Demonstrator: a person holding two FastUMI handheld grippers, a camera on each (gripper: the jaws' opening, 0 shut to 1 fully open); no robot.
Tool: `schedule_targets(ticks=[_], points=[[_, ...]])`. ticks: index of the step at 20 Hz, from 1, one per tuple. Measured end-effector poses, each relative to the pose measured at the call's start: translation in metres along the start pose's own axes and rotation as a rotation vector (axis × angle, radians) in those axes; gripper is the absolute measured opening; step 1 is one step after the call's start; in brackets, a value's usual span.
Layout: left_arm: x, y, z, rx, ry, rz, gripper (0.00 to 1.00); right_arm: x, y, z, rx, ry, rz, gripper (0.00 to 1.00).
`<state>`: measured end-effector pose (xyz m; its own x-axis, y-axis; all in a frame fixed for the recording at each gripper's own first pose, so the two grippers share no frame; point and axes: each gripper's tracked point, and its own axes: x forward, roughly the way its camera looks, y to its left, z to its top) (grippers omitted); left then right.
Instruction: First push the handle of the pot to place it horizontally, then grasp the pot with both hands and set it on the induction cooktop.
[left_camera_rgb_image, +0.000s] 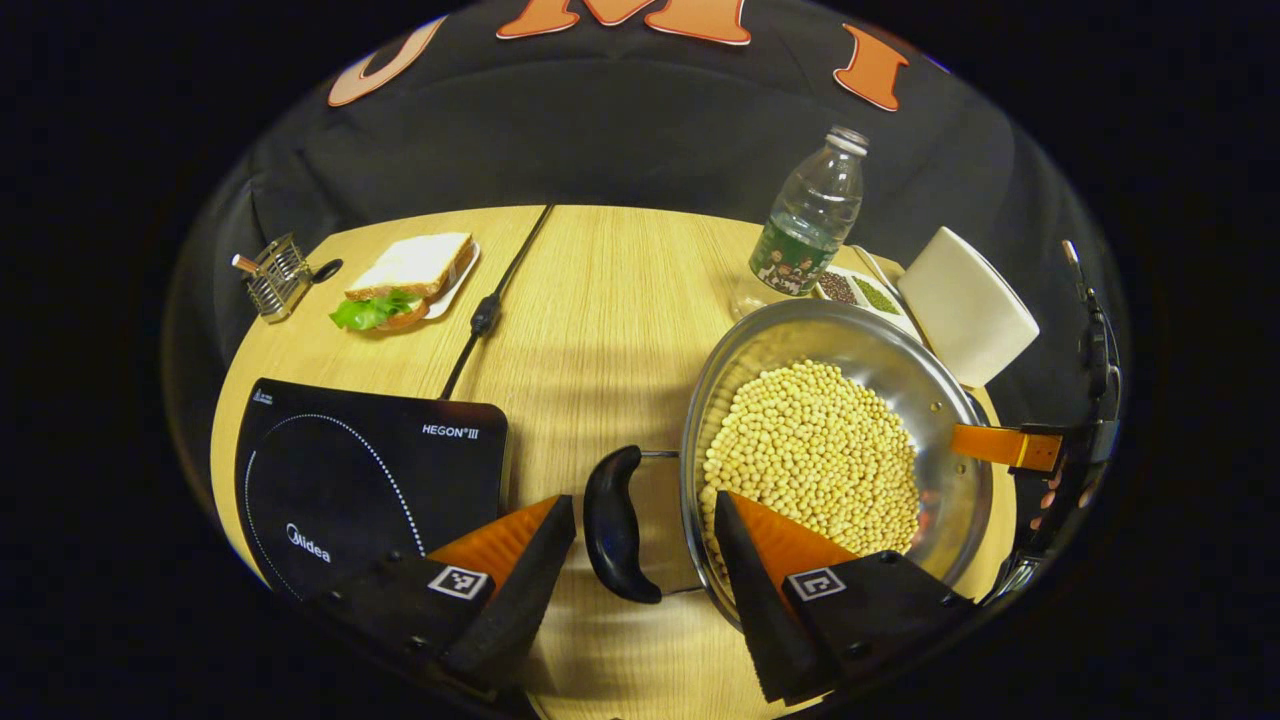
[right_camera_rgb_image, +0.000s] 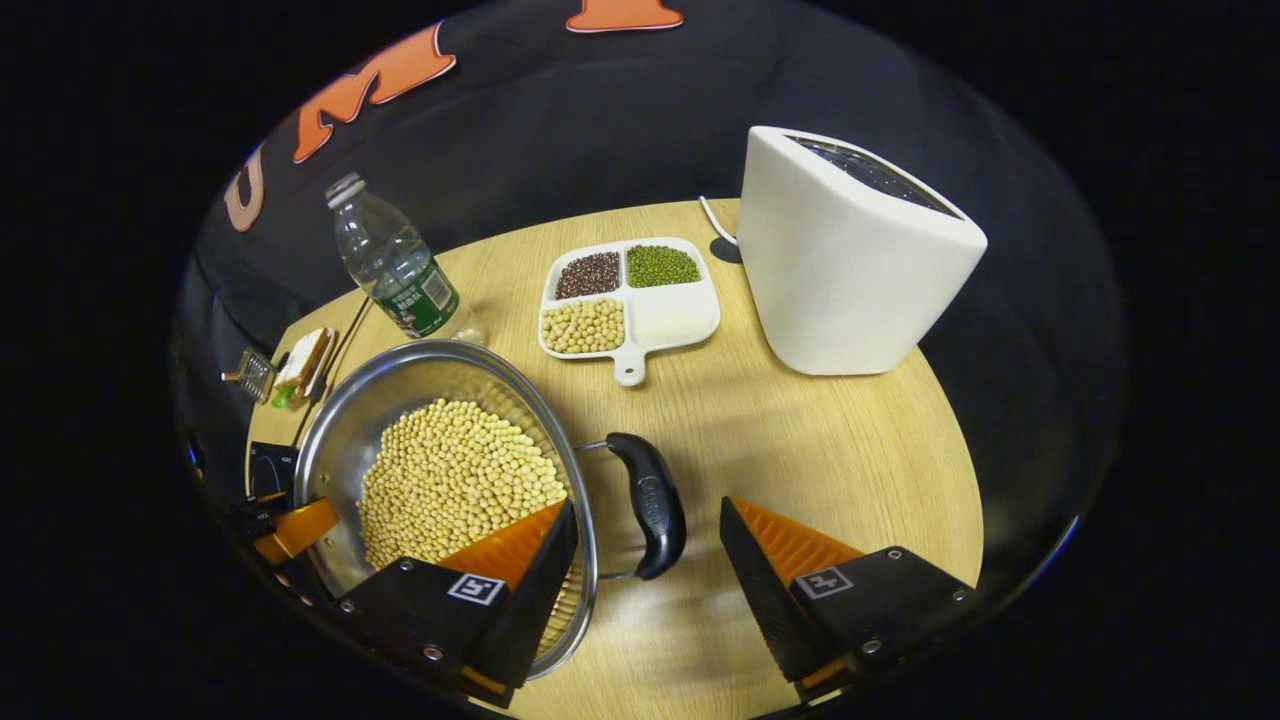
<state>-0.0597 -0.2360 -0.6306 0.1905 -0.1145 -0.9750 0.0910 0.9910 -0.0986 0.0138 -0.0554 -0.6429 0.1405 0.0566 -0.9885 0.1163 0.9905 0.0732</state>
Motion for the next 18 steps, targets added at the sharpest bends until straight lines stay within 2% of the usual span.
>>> schedule_targets(ticks=[4,6,7,8,9,10,15,18], points=[[0.010,-0.001,-0.005,-0.031,0.003,0.001,0.90,0.007,0.006,0.006,-0.023,-0.009,0.001,0.85],[0.016,-0.004,-0.004,-0.040,-0.014,0.001,0.84,0.014,0.011,0.001,-0.055,-0.012,-0.003,0.77],[0.019,-0.003,-0.002,-0.034,-0.030,0.012,0.80,0.013,0.010,0.002,-0.066,-0.017,-0.015,0.68],[0.019,-0.004,-0.001,-0.027,-0.042,0.023,0.79,0.016,0.011,0.004,-0.077,-0.029,-0.019,0.72],[0.022,-0.002,0.001,-0.020,-0.062,0.040,0.74,0.014,0.011,0.001,-0.085,-0.026,-0.020,0.71],[0.022,-0.002,0.003,-0.017,-0.073,0.051,0.75,0.014,0.011,0.001,-0.092,-0.030,-0.020,0.71],[0.022,-0.001,0.009,-0.012,-0.124,0.048,0.69,0.008,0.012,-0.002,-0.100,-0.046,-0.019,0.65],[0.023,-0.003,0.011,-0.015,-0.133,0.051,0.69,0.005,0.013,-0.003,-0.079,-0.042,-0.023,0.61]])
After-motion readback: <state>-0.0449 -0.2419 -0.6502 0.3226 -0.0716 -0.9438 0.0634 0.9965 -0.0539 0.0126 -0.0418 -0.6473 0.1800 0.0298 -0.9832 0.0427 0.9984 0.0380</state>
